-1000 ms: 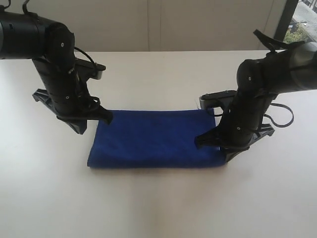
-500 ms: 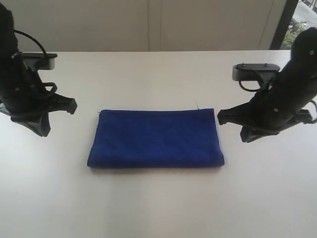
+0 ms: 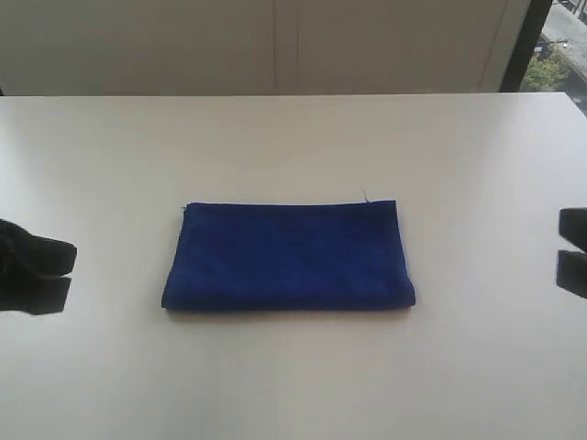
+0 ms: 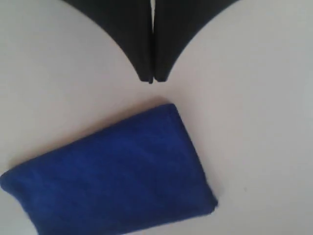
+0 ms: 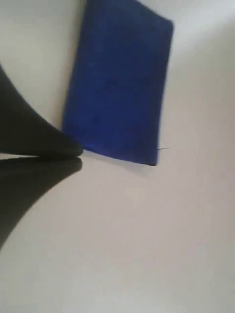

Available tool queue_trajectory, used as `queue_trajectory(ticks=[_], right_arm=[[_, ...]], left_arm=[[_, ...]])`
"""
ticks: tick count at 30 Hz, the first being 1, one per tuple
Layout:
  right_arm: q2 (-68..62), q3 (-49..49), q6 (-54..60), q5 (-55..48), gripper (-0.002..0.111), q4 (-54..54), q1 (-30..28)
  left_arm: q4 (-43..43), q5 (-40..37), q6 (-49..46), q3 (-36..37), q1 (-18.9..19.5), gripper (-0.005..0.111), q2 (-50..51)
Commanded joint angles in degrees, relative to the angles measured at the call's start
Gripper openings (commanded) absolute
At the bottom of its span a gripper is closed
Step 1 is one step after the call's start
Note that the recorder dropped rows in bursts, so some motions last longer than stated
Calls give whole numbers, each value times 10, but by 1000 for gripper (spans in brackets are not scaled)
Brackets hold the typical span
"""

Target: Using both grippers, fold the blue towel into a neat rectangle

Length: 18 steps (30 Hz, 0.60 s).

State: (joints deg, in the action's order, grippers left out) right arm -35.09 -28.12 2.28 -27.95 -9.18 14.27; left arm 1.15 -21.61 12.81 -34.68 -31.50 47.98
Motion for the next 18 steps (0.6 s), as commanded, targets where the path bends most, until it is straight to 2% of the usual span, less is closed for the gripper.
queue_trajectory(ticks=[1,2,4,9,18], right_arm=[[114,80,31,161,0,1,-6],[127,99,31,221,0,1,-6],[130,113,31,275,0,1,-6],[130,116,31,283,0,1,-6],[130,116,31,280,0,1,-5]], left_arm=[[-29,199,-89,97,-9,0,-53],[-40,257,-116,116,-9,0,-51],[-40,301,-133,130,-9,0,-45],[-40,240,-128,133,-9,0,-46],[-40,232,-128,133,-9,0,-46]])
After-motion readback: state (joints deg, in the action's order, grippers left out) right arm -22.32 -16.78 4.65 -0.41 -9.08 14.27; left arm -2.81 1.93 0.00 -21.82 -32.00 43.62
